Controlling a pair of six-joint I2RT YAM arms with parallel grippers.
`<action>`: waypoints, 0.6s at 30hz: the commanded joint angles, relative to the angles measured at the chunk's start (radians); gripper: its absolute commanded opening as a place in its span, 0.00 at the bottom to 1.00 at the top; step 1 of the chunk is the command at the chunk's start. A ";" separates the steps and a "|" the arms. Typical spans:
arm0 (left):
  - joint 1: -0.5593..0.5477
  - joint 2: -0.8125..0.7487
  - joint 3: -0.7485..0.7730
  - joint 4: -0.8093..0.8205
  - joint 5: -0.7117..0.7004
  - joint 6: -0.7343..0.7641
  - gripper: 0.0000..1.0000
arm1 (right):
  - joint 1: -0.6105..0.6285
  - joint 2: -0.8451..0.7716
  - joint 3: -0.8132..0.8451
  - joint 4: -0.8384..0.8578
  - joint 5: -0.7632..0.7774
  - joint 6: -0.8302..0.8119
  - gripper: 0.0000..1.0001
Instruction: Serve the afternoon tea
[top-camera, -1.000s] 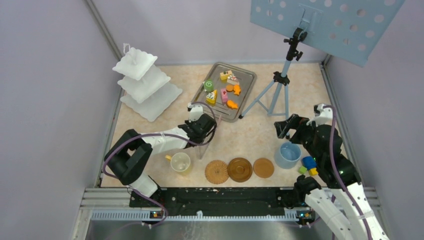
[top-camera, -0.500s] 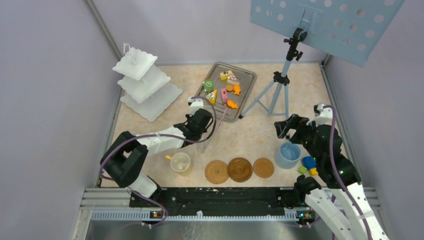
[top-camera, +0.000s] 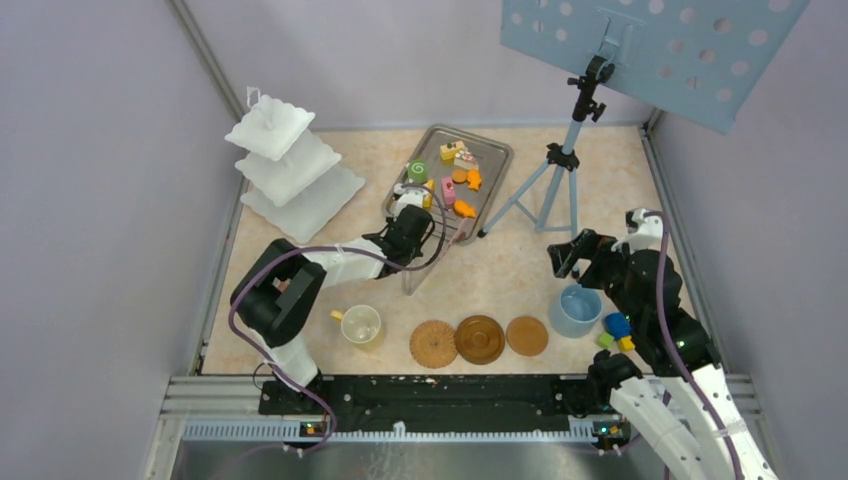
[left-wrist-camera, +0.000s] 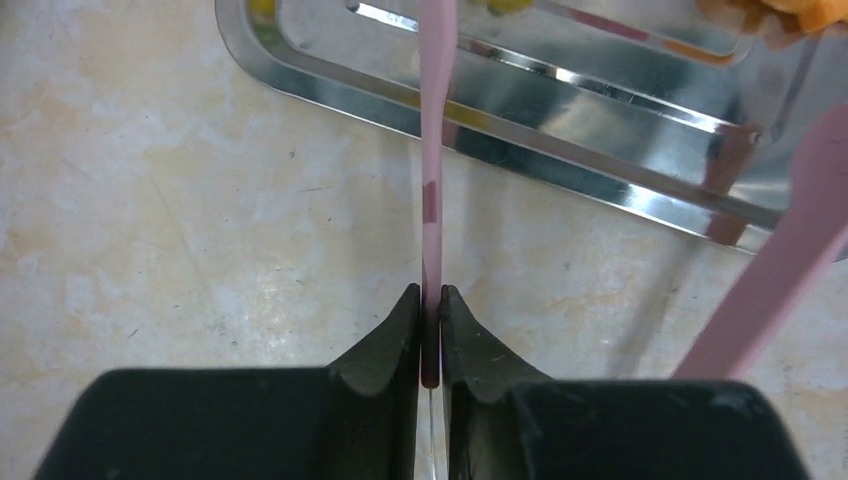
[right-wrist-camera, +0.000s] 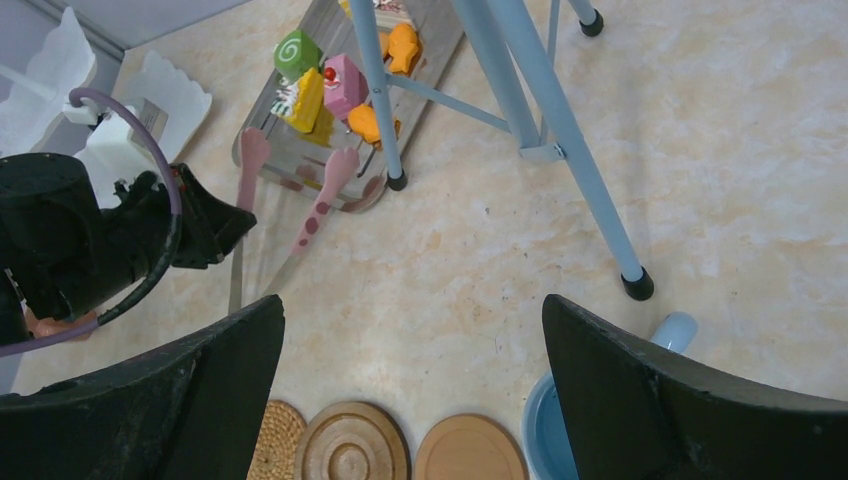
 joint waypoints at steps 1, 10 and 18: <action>0.004 -0.009 0.046 -0.003 -0.007 -0.055 0.22 | 0.010 0.005 0.002 0.038 0.008 -0.012 0.99; 0.006 -0.241 -0.105 0.017 0.052 -0.021 0.83 | 0.010 0.018 -0.001 0.042 0.002 -0.013 0.99; 0.005 -0.408 -0.316 0.202 0.295 0.070 0.99 | 0.010 0.026 0.000 0.042 -0.002 -0.015 0.99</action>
